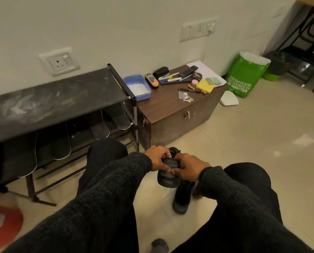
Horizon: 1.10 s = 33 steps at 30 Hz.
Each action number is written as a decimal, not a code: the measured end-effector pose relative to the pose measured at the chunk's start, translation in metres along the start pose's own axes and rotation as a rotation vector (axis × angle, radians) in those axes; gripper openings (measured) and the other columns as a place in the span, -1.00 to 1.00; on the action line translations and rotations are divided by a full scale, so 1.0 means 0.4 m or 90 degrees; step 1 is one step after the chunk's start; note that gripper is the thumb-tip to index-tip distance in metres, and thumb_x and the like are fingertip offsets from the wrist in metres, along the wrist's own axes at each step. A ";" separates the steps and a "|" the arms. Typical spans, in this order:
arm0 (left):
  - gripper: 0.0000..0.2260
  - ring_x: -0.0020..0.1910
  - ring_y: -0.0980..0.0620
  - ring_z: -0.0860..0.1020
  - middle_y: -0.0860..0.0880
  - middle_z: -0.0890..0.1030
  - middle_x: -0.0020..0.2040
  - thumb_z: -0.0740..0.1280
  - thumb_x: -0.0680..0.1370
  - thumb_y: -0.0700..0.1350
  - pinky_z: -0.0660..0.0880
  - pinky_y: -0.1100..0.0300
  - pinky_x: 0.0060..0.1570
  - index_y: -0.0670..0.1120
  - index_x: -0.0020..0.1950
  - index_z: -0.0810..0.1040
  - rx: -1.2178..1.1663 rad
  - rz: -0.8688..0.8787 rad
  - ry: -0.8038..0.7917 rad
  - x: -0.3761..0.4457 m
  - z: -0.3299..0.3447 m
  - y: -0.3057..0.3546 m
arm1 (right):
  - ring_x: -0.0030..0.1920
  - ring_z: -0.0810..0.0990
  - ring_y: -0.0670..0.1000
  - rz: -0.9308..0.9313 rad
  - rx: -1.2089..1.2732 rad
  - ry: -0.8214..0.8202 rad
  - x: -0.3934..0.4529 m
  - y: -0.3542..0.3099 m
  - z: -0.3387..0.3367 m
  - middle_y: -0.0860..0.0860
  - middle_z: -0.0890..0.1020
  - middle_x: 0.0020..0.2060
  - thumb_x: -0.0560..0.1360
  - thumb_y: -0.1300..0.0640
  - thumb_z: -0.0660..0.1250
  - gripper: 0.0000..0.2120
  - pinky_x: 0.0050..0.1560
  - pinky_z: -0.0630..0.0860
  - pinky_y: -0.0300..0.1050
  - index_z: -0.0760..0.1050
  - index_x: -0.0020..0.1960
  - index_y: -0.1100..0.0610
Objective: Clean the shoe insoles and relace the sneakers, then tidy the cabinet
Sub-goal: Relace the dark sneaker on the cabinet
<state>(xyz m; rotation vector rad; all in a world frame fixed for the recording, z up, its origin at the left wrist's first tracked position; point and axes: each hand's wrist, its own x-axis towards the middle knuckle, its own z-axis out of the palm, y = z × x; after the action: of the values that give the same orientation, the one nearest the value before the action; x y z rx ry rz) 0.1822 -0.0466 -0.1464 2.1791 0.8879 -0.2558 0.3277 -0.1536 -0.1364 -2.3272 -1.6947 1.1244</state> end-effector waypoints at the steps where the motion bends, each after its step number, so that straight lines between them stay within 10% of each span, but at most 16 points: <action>1: -0.64 0.08 -0.03 0.56 -0.02 0.61 0.12 0.57 0.41 -0.05 0.50 0.13 0.04 -0.01 0.15 0.58 -0.009 -0.010 -0.006 0.011 0.020 -0.013 | 0.00 0.63 0.06 0.014 0.007 -0.017 0.015 0.010 0.017 0.05 0.64 0.02 0.51 -0.03 0.39 -0.69 0.03 0.57 -0.05 0.47 0.22 -0.01; 8: -0.70 0.02 -0.12 0.60 -0.07 0.62 0.07 0.51 0.42 -0.12 0.57 0.06 -0.01 0.00 0.12 0.58 0.019 -0.079 -0.089 0.124 0.171 -0.079 | -0.12 0.72 0.09 0.128 0.077 -0.144 0.158 0.118 0.185 0.07 0.71 -0.14 0.51 0.08 0.35 -0.81 -0.04 0.68 0.08 0.48 0.12 0.02; 19: -0.65 0.12 -0.20 0.59 -0.14 0.56 0.20 0.44 0.51 -0.08 0.56 -0.02 0.12 -0.01 0.29 0.51 0.007 -0.185 -0.102 0.279 0.404 -0.199 | 0.03 0.64 0.19 0.236 0.067 -0.072 0.322 0.242 0.429 0.13 0.65 0.07 0.56 0.12 0.26 -0.72 0.02 0.58 0.00 0.43 0.26 0.08; 33: -0.70 0.21 -0.18 0.56 -0.16 0.58 0.26 0.33 0.57 -0.02 0.53 -0.01 0.22 -0.09 0.26 0.59 -0.027 -0.230 -0.197 0.289 0.403 -0.198 | 0.05 0.65 0.13 0.285 0.065 -0.107 0.353 0.213 0.427 0.11 0.67 0.06 0.55 0.11 0.28 -0.80 0.06 0.56 -0.07 0.58 0.14 0.10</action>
<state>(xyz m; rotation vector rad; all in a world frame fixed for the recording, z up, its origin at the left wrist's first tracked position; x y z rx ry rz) 0.2294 -0.0645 -0.3541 1.8611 1.0882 -0.7230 0.3172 -0.1298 -0.3725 -2.6872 -1.1416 1.4704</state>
